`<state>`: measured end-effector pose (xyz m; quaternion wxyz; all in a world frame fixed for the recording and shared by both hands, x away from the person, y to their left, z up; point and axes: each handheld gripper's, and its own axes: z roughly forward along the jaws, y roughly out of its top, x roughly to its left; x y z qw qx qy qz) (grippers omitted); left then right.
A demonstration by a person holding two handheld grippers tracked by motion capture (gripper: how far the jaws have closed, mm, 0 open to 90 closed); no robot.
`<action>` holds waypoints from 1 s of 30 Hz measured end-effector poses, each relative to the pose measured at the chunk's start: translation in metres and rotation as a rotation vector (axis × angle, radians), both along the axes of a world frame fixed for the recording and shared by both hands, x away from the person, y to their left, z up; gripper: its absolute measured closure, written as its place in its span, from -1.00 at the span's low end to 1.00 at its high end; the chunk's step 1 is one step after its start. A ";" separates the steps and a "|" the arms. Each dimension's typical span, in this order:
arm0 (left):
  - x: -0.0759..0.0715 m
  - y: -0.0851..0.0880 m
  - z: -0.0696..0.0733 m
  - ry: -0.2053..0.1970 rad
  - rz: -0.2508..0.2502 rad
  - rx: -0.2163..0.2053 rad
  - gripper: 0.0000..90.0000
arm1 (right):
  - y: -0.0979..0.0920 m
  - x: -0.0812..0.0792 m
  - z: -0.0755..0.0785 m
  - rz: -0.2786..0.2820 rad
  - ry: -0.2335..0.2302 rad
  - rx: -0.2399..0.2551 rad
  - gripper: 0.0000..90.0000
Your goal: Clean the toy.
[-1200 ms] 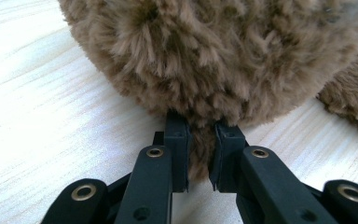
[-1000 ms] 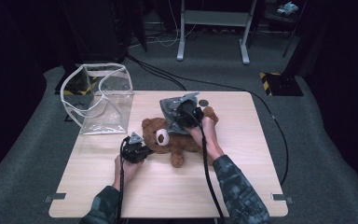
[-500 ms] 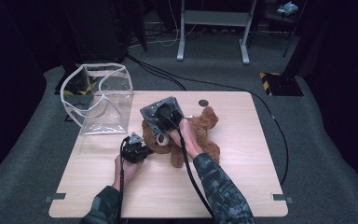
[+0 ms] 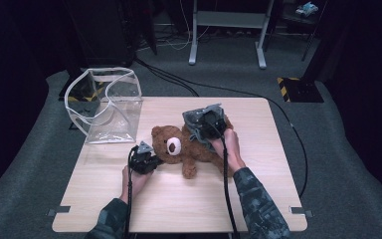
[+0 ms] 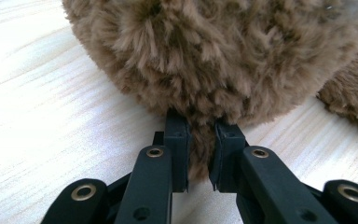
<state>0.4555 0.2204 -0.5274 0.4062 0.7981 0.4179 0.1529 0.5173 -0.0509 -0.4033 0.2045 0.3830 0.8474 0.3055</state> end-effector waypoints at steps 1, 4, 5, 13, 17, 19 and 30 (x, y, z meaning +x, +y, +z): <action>0.000 0.000 0.000 0.000 0.000 0.000 0.76 | -0.006 0.000 0.000 -0.012 0.006 -0.002 0.81; 0.000 0.000 0.000 0.000 0.000 0.000 0.76 | -0.022 0.000 -0.004 -0.048 0.003 -0.011 0.81; 0.000 0.000 0.000 0.000 0.000 -0.001 0.76 | -0.030 0.001 -0.007 -0.070 0.005 -0.001 0.81; 0.000 0.000 0.000 0.000 -0.001 -0.001 0.76 | -0.080 0.018 -0.032 -0.238 0.067 -0.006 0.81; 0.000 0.000 0.000 0.000 -0.003 -0.001 0.76 | -0.096 0.024 -0.041 -0.286 0.108 0.004 0.81; 0.000 0.000 0.000 0.001 -0.003 -0.002 0.76 | -0.099 0.020 -0.038 -0.284 0.099 0.020 0.80; 0.000 0.000 0.000 0.001 -0.002 -0.002 0.76 | -0.061 -0.016 -0.019 -0.113 0.071 0.029 0.81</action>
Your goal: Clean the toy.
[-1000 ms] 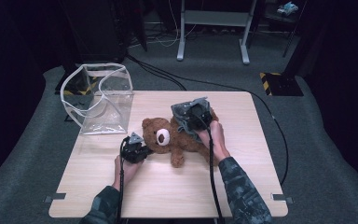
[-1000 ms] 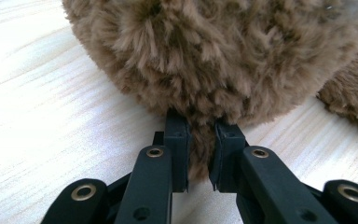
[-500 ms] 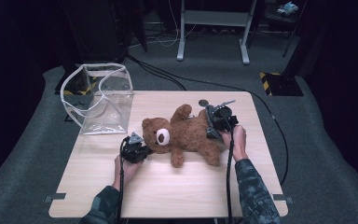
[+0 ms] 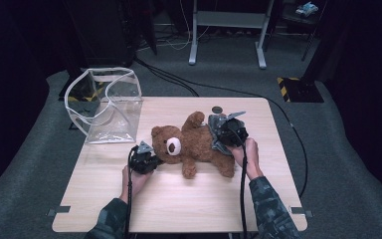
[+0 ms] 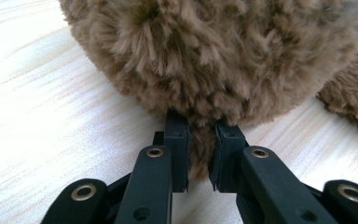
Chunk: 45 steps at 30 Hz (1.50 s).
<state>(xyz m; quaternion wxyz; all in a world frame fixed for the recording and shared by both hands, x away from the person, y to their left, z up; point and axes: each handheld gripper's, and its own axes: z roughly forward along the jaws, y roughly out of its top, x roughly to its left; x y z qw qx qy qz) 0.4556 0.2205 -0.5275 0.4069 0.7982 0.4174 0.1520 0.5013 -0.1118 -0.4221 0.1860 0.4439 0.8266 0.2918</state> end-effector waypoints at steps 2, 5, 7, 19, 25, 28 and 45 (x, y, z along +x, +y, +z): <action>0.000 0.000 0.000 -0.001 -0.002 0.001 0.76 | -0.005 0.005 -0.010 -0.017 0.014 0.009 0.81; 0.000 0.000 0.000 0.001 -0.001 0.003 0.76 | -0.016 0.015 -0.024 -0.083 0.047 -0.031 0.81; 0.000 0.000 0.000 0.001 -0.001 0.003 0.76 | -0.027 0.021 -0.034 -0.118 0.074 -0.044 0.81; 0.000 0.000 0.000 -0.001 -0.004 0.002 0.76 | 0.033 -0.021 0.028 0.092 -0.088 0.037 0.80; 0.000 0.000 0.000 0.002 -0.002 0.003 0.76 | 0.090 -0.022 0.024 0.234 -0.098 -0.004 0.80; 0.000 0.001 0.000 0.001 0.000 0.005 0.76 | 0.101 -0.014 0.012 0.245 -0.079 -0.034 0.80; 0.002 -0.001 0.000 0.007 -0.005 -0.008 0.76 | 0.066 -0.011 0.005 0.111 -0.059 -0.038 0.82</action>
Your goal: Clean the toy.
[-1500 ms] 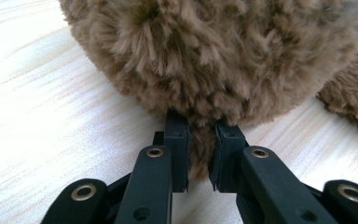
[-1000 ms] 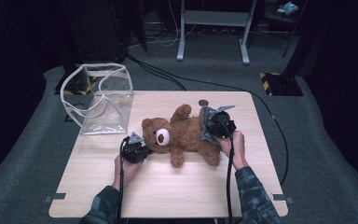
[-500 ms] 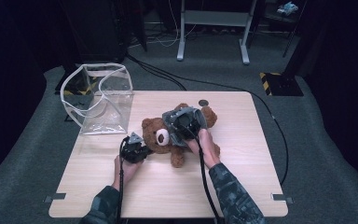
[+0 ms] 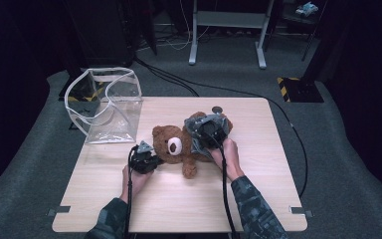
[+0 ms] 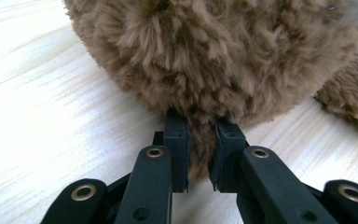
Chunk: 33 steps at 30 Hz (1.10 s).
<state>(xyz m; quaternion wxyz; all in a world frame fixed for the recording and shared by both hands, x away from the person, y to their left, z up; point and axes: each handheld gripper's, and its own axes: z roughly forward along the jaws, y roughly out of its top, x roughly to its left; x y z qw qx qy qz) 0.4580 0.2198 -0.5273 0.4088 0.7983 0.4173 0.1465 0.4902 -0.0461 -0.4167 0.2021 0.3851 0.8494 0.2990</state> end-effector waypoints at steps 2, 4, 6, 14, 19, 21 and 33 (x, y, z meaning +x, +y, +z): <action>0.001 0.000 0.000 0.004 -0.001 -0.004 0.76 | -0.006 0.000 0.001 -0.010 0.002 0.004 0.82; 0.002 0.000 0.000 0.003 -0.003 -0.001 0.76 | -0.012 0.000 0.000 -0.015 -0.004 0.007 0.82; 0.002 -0.001 0.000 0.002 -0.001 -0.004 0.76 | -0.016 -0.001 0.000 -0.028 0.003 0.013 0.82; 0.002 0.000 0.000 0.003 -0.002 0.001 0.76 | -0.013 -0.003 0.009 -0.019 0.002 0.069 0.81; 0.002 0.000 0.001 0.007 -0.004 0.007 0.75 | 0.016 -0.009 0.023 0.071 -0.005 0.135 0.81; 0.002 0.000 0.000 0.006 -0.001 0.005 0.75 | 0.030 -0.010 0.025 0.113 -0.010 0.141 0.81; 0.002 0.000 0.000 0.005 -0.001 0.002 0.75 | 0.082 -0.005 0.000 0.205 0.047 0.147 0.81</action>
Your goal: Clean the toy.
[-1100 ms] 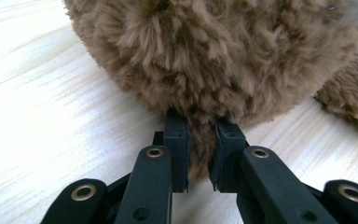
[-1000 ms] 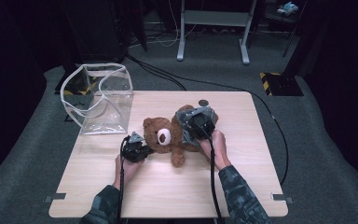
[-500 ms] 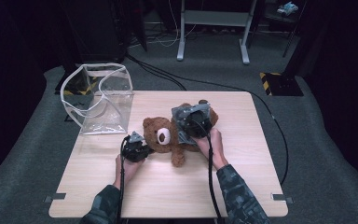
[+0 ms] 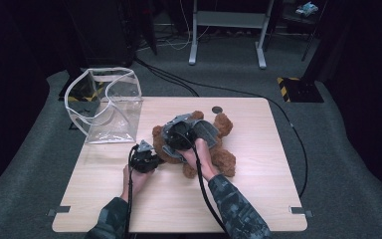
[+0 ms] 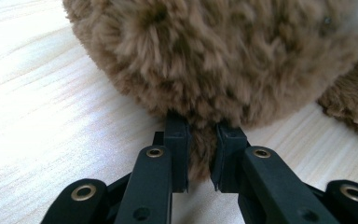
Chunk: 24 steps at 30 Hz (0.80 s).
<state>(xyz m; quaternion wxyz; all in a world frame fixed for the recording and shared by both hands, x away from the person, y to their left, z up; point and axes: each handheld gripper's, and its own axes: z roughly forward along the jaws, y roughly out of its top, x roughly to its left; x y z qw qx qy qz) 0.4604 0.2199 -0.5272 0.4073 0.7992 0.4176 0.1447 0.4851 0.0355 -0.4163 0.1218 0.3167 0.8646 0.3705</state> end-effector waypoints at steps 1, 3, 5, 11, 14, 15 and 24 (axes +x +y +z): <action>0.000 0.000 0.000 0.000 0.000 0.000 0.75 | -0.001 -0.001 -0.001 0.005 0.014 0.007 0.81; 0.000 0.000 0.000 0.000 -0.001 0.001 0.75 | -0.003 -0.005 -0.002 0.025 0.025 0.000 0.82; 0.000 0.000 0.000 0.000 -0.001 0.001 0.75 | -0.007 -0.007 -0.001 0.047 0.035 -0.004 0.81; 0.000 -0.001 0.000 -0.002 0.010 -0.014 0.75 | -0.020 -0.014 0.011 0.030 -0.021 -0.039 0.46; 0.000 0.000 0.000 -0.002 0.008 -0.011 0.75 | -0.032 -0.020 0.021 -0.029 -0.087 -0.087 0.18; 0.000 0.000 0.000 0.000 0.007 -0.010 0.75 | -0.036 -0.020 0.023 -0.034 -0.117 -0.093 0.14; 0.000 0.000 0.000 -0.002 0.002 -0.002 0.75 | -0.058 -0.001 0.020 -0.142 -0.156 -0.127 -0.50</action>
